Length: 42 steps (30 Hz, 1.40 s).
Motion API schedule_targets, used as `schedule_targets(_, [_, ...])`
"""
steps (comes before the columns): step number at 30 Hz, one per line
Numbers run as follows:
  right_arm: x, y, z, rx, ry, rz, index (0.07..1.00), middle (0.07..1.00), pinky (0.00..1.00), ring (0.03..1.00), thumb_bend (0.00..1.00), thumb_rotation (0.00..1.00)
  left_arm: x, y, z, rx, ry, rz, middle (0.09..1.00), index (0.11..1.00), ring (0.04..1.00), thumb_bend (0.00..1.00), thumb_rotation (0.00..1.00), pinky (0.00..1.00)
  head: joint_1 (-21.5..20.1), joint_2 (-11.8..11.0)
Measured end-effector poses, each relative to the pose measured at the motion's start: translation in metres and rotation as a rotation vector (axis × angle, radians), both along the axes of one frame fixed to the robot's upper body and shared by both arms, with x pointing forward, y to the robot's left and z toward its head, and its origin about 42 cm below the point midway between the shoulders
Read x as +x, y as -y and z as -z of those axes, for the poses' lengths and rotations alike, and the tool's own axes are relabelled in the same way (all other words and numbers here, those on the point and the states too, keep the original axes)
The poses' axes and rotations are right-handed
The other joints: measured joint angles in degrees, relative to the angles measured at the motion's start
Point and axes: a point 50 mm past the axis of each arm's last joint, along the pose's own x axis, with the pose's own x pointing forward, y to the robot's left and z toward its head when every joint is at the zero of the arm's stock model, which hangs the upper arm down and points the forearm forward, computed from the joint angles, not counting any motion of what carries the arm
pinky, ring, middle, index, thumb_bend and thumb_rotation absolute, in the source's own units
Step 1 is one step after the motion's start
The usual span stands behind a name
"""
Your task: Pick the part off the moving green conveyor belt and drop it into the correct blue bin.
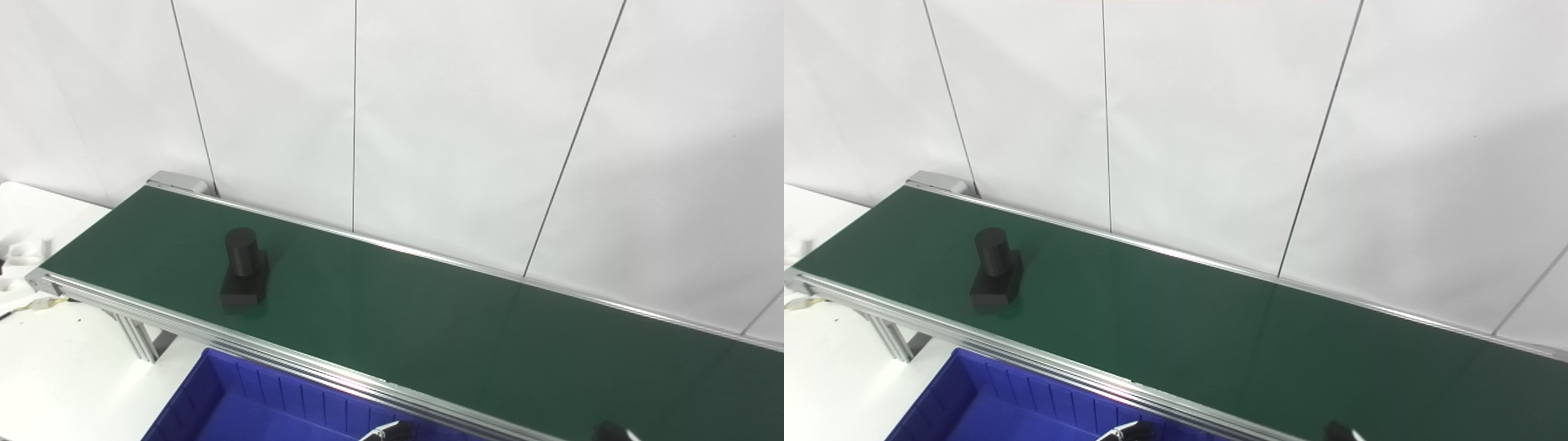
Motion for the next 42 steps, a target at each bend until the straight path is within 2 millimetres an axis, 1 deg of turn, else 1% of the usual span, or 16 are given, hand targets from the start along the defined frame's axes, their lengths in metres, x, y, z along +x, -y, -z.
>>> schedule_targets(2, [0.008, 0.006, -0.008, -0.045, 0.04, 0.011, 0.773, 0.784, 0.62, 0.754, 0.84, 0.49, 0.0, 0.0, 0.0, 0.0, 0.0, 0.001, 0.844, 0.83, 0.822, 0.83, 0.54, 0.78, 0.0, -0.1])
schedule_targets(3, [0.012, 0.007, -0.015, -0.057, 0.069, 0.011, 0.781, 0.791, 0.63, 0.763, 0.85, 0.49, 0.0, 0.0, 0.0, 0.0, 0.0, 0.0, 0.844, 0.831, 0.823, 0.82, 0.54, 0.78, -0.1, 0.0])
schedule_targets(6, [0.025, 0.007, -0.037, -0.074, 0.165, 0.004, 0.794, 0.81, 0.63, 0.781, 0.91, 0.53, 0.0, -0.001, 0.0, -0.002, 0.001, -0.001, 0.842, 0.831, 0.821, 0.82, 0.53, 0.78, -0.1, 0.1])
schedule_targets(7, [0.029, 0.006, -0.041, -0.085, 0.18, 0.0, 0.793, 0.815, 0.62, 0.784, 0.92, 0.56, 0.0, 0.0, -0.001, -0.003, 0.002, 0.001, 0.84, 0.831, 0.817, 0.83, 0.54, 0.77, 0.0, 0.1])
schedule_targets(10, [0.041, 0.002, -0.049, -0.124, 0.191, 0.003, 0.795, 0.832, 0.64, 0.802, 0.94, 0.59, 0.0, 0.0, -0.001, -0.003, 0.003, 0.002, 0.841, 0.832, 0.819, 0.83, 0.54, 0.77, 0.2, 0.1])
schedule_targets(11, [0.044, 0.001, -0.051, -0.131, 0.191, 0.004, 0.797, 0.836, 0.64, 0.808, 0.95, 0.57, 0.0, 0.0, -0.001, -0.003, 0.003, 0.002, 0.842, 0.832, 0.82, 0.83, 0.54, 0.77, 0.2, 0.2])
schedule_targets(13, [0.051, -0.002, -0.053, -0.149, 0.169, 0.005, 0.797, 0.836, 0.64, 0.813, 0.97, 0.56, 0.0, -0.001, -0.002, -0.003, 0.007, 0.001, 0.843, 0.833, 0.822, 0.83, 0.53, 0.78, 0.2, 0.2])
schedule_targets(16, [0.06, -0.006, -0.056, -0.16, 0.141, -0.003, 0.796, 0.831, 0.66, 0.815, 0.98, 0.51, 0.001, -0.001, -0.003, -0.002, 0.012, 0.002, 0.842, 0.832, 0.818, 0.83, 0.55, 0.77, -0.4, 0.2])
schedule_targets(21, [0.078, -0.016, -0.068, -0.179, 0.16, -0.042, 0.803, 0.834, 0.67, 0.814, 0.98, 0.49, 0.002, -0.002, -0.003, 0.016, 0.017, 0.001, 0.842, 0.832, 0.815, 0.83, 0.56, 0.76, -0.9, 0.0])
schedule_targets(24, [0.089, -0.019, -0.071, -0.2, 0.164, -0.051, 0.804, 0.83, 0.67, 0.807, 0.97, 0.47, 0.003, -0.001, -0.003, 0.02, 0.02, 0.0, 0.849, 0.836, 0.826, 0.83, 0.55, 0.78, -0.9, 0.1])
schedule_targets(30, [0.098, -0.021, -0.07, -0.215, 0.149, -0.059, 0.808, 0.833, 0.7, 0.814, 0.95, 0.43, 0.003, -0.001, -0.001, 0.022, 0.014, 0.0, 0.845, 0.833, 0.82, 0.84, 0.57, 0.77, -1.1, 0.0])
schedule_targets(35, [0.103, -0.025, -0.069, -0.225, 0.142, -0.064, 0.827, 0.847, 0.74, 0.833, 0.89, 0.42, 0.005, -0.002, -0.002, 0.021, 0.018, -0.002, 0.85, 0.835, 0.828, 0.82, 0.54, 0.79, -1.6, -0.3])
schedule_targets(42, [0.109, -0.028, -0.072, -0.238, 0.152, -0.06, 0.847, 0.864, 0.76, 0.843, 0.85, 0.42, 0.007, -0.004, -0.002, 0.007, 0.015, -0.007, 0.848, 0.834, 0.825, 0.83, 0.54, 0.79, -1.6, -0.5])
